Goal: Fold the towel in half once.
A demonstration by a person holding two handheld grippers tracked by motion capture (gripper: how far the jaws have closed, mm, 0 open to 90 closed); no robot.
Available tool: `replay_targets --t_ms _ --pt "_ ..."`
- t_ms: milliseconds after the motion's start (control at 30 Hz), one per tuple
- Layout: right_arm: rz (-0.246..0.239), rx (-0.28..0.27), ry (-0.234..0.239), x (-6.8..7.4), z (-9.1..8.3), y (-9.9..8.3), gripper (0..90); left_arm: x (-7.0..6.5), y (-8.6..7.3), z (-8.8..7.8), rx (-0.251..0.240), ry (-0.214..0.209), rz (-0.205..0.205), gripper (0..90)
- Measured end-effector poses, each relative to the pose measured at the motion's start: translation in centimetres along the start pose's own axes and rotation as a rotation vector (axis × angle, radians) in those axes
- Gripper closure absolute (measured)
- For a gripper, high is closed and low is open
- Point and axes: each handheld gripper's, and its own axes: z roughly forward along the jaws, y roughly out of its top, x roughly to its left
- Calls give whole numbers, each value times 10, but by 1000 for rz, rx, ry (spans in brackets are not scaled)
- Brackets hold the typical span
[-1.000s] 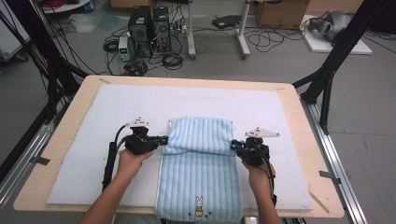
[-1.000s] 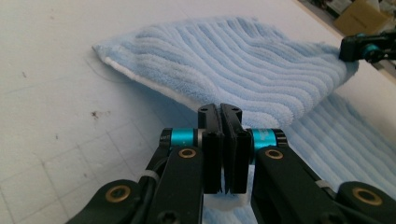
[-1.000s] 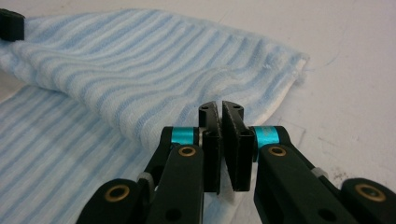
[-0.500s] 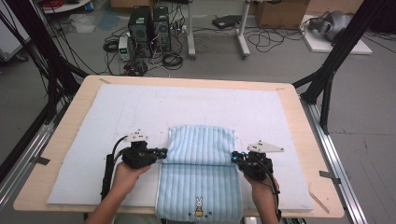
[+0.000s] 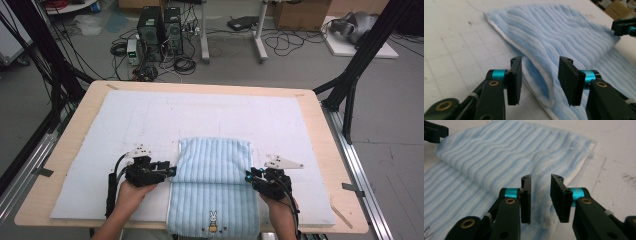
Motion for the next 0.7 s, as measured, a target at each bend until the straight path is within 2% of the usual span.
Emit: replay_targets --t_ms 33,67,133,200,267,333,433,500,533,633,700 --pt "9 -5 -7 -2 1 2 664 3 2 1 -21 6 -14 523" --pt "16 -6 -15 -4 2 5 649 5 5 2 -23 9 -30 505" --pt "32 -3 -26 -9 6 11 623 10 14 5 -10 23 -30 495" --pt "33 4 -37 -12 11 17 599 14 18 8 -55 21 -60 484" --pt "32 19 -53 -15 17 25 572 18 25 12 -12 39 -56 481" --pt "26 35 -70 -18 23 31 557 20 33 18 -23 51 -52 483" --pt "31 65 -92 -23 34 41 535 22 42 30 8 66 -49 483" --pt "39 82 -107 -25 40 44 517 22 43 37 6 71 -55 483" --pt "42 91 -111 -27 44 45 512 22 44 43 31 78 -59 482" --pt "37 120 -123 -28 54 48 484 20 44 52 35 90 -47 482" --pt "33 147 -138 -29 60 49 466 19 42 59 55 102 -46 483"
